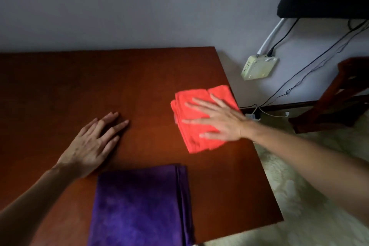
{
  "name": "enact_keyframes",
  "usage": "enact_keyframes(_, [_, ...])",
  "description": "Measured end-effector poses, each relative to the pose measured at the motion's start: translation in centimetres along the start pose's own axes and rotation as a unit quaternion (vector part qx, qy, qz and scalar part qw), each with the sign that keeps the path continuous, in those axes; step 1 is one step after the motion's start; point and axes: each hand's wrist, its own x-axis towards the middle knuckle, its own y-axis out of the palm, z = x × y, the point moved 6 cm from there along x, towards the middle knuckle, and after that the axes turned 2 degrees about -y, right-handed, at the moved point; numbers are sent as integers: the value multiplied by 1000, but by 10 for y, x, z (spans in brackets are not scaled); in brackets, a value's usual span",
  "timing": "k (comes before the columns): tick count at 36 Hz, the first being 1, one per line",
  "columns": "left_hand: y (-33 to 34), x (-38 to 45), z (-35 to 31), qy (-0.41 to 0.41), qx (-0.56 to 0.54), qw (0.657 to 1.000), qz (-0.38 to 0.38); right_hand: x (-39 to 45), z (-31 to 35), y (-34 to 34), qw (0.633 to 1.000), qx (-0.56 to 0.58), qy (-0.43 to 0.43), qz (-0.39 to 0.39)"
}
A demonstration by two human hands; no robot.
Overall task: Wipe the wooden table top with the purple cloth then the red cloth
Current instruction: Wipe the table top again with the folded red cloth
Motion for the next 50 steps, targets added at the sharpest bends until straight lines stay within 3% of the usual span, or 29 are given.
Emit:
enact_keyframes(8, [3, 3, 1, -8, -66, 998, 3, 101, -144, -4, 996, 38, 75, 5])
enact_keyframes(14, [2, 4, 1, -2, -81, 997, -4, 141, -187, -7, 986, 93, 138, -15])
enact_keyframes(21, [3, 3, 2, 19, -86, 996, -21, 149, -168, -8, 955, 121, 264, -61])
enact_keyframes(26, [3, 2, 5, 22, -112, 992, -51, 152, -103, -11, 927, 134, 344, -63])
enact_keyframes(28, [-1, 0, 10, -18, -174, 981, -85, 149, -66, -13, 924, 141, 348, -66])
enact_keyframes(30, [-8, -5, 12, -47, -204, 970, -127, 143, -23, -18, 927, 142, 339, -68])
enact_keyframes(33, [-16, -15, 10, -67, -133, 971, -189, 133, 46, -23, 939, 136, 308, -67])
enact_keyframes(38, [-15, -43, 36, -163, -129, 961, -181, 107, 127, -26, 973, 123, 191, -49])
enact_keyframes(43, [-6, -65, 86, -134, -101, 980, -106, 93, 114, -30, 991, 102, 58, -55])
enact_keyframes(50, [-2, -60, 91, -95, -100, 988, -71, 144, 59, -31, 996, 45, -67, -27])
